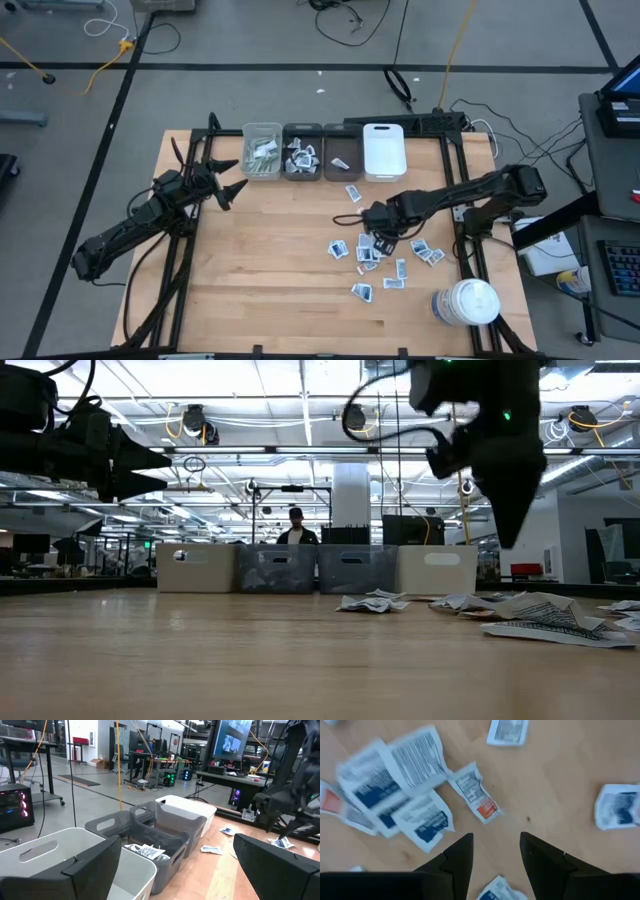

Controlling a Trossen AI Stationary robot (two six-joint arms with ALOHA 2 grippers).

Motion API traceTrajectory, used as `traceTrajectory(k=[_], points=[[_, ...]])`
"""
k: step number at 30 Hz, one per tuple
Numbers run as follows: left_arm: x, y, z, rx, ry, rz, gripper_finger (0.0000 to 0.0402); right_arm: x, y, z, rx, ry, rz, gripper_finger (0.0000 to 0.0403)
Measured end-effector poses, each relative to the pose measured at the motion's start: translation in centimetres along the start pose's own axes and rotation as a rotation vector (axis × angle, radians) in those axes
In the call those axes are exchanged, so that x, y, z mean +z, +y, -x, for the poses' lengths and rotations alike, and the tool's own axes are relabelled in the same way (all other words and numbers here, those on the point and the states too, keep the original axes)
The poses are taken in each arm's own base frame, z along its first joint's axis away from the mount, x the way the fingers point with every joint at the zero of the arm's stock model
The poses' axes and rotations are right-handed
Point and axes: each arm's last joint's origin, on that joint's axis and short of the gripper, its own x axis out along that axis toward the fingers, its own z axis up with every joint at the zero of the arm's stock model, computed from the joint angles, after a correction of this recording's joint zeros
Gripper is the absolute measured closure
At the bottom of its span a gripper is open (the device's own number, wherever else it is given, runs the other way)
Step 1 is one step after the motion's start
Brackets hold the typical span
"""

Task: Pick & Place First Aid Supplies
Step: Put the ointment pack into the right black bin

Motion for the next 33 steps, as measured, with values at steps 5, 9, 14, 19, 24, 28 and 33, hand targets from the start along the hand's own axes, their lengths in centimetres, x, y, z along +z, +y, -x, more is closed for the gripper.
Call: traceTrajectory(k=[5,9,14,19,24,28,33], points=[[0.0,0.0,0.0,0.000,0.000,0.000,0.0009,-0.4,-0.5,-3.0,0.066,-0.009,0.007,0.0248],[0.0,0.0,0.0,0.000,0.000,0.000,0.0009,-0.6,-1.0,-4.6,0.087,-0.034,0.003,0.0248],[0.0,0.0,0.0,0.000,0.000,0.000,0.0009,-0.5,-1.2,-6.1,0.098,-0.045,0.002,0.0248],[0.0,0.0,0.0,0.000,0.000,0.000,0.0009,-0.3,-0.9,-6.9,0.116,-0.007,0.041,0.0248],[0.0,0.0,0.0,0.001,0.000,0.000,0.0009,-0.4,-0.9,-7.5,0.102,0.029,0.036,0.0285],[0.0,0.0,0.0,0.001,0.000,0.000,0.0009,-0.4,-0.8,-7.5,0.105,0.026,0.036,0.0359],[0.0,0.0,0.0,0.000,0.000,0.000,0.0009,-0.3,-0.9,-7.6,0.102,0.026,0.004,0.0393]])
